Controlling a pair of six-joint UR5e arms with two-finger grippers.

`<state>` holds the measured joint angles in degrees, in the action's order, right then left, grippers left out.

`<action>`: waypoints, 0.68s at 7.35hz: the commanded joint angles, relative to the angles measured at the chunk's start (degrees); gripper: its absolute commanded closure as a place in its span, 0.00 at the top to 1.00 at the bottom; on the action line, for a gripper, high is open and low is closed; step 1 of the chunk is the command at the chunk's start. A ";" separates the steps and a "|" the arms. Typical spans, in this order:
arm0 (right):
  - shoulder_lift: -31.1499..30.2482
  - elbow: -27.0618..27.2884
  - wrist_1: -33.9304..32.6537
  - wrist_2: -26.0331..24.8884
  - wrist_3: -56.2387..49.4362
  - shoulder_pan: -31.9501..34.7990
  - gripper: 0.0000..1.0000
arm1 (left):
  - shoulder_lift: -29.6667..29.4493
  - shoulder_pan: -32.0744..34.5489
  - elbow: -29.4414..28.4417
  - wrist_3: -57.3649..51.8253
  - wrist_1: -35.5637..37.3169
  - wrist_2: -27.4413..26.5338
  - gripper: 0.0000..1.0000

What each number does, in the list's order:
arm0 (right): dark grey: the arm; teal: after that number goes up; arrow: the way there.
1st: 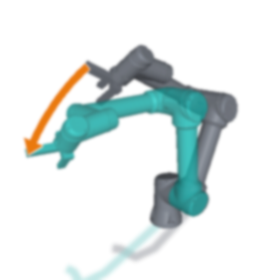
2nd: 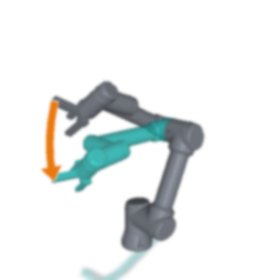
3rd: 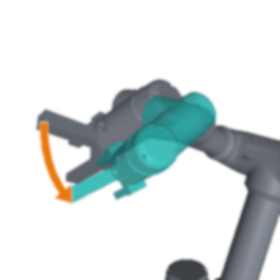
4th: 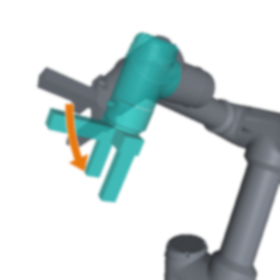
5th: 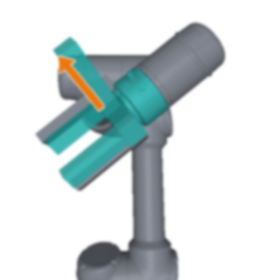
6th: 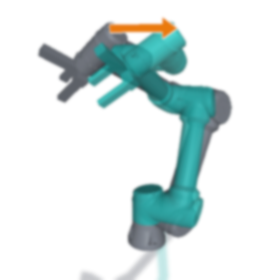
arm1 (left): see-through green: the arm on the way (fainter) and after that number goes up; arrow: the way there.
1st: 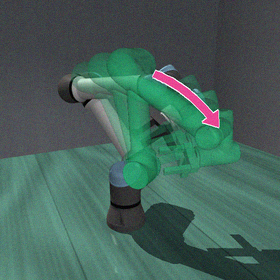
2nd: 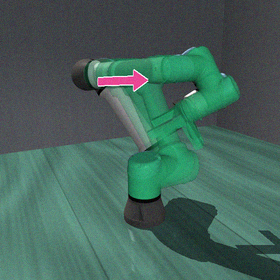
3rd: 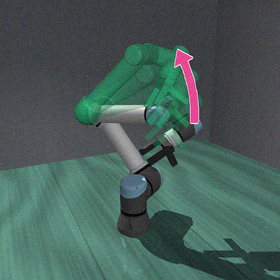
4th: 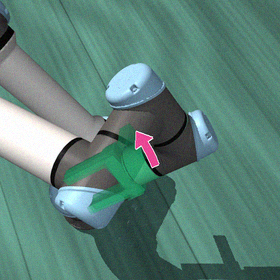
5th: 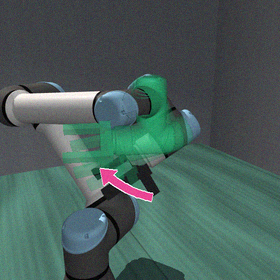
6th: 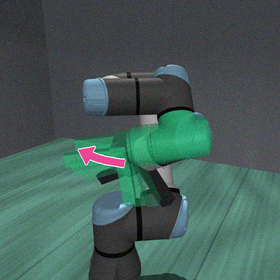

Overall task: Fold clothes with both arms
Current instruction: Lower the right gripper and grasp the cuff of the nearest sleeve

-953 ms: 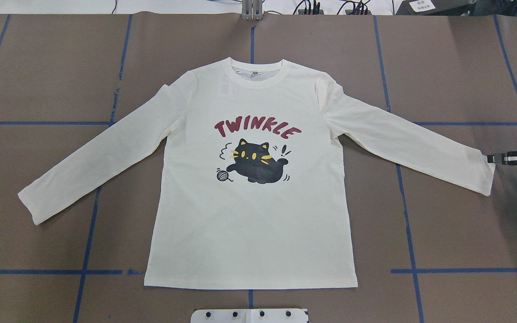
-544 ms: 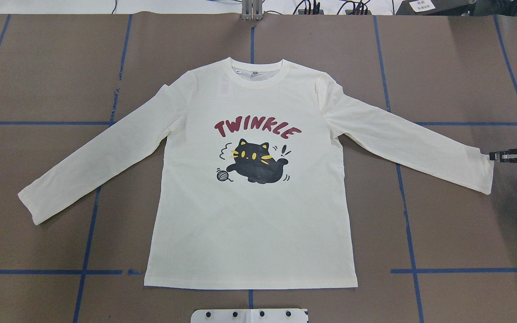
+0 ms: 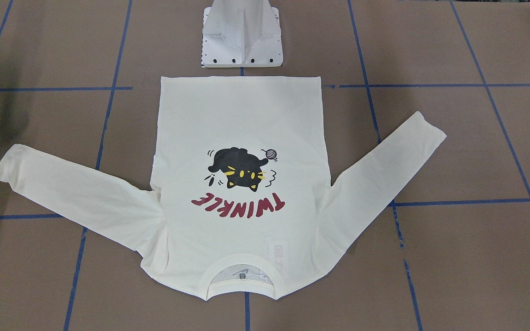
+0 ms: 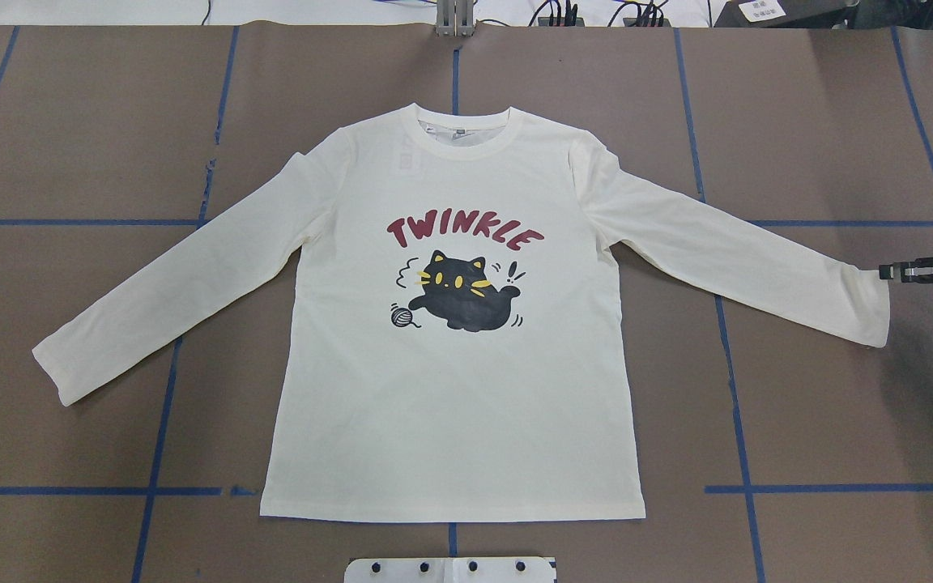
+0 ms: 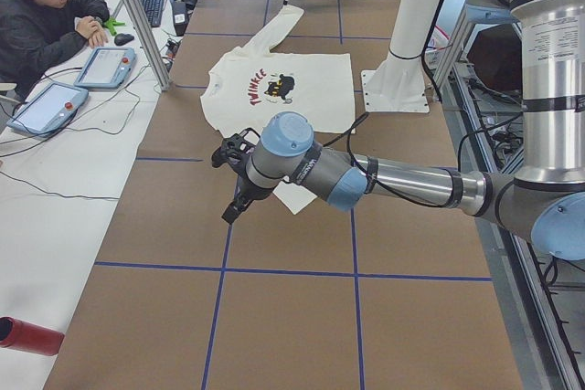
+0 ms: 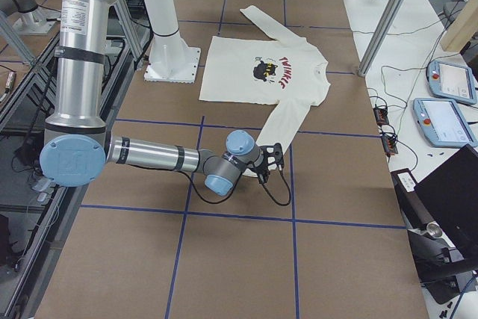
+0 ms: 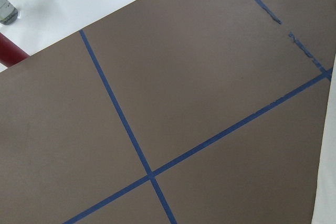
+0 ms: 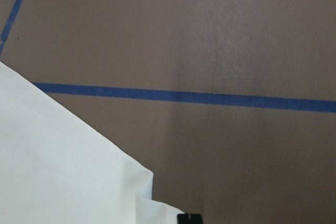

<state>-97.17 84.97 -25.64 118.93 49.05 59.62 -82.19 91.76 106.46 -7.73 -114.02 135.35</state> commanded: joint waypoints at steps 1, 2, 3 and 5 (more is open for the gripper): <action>-0.04 11.39 -13.48 1.04 -0.01 0.94 0.00 | -0.07 0.00 -0.03 0.00 0.02 0.00 1.00; 0.74 16.67 -21.13 0.95 -0.01 0.94 0.00 | 0.01 0.00 0.06 0.00 -0.06 0.00 1.00; 4.06 19.85 -29.03 0.78 0.17 1.11 0.00 | 0.02 0.00 -0.03 0.00 -0.07 0.00 1.00; 17.29 20.77 -44.50 0.34 1.04 0.94 0.00 | 0.10 0.09 0.06 0.00 -0.06 0.00 1.00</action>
<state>-87.93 104.85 -60.29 119.59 49.55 60.65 -82.16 91.81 106.46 -7.73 -114.04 135.35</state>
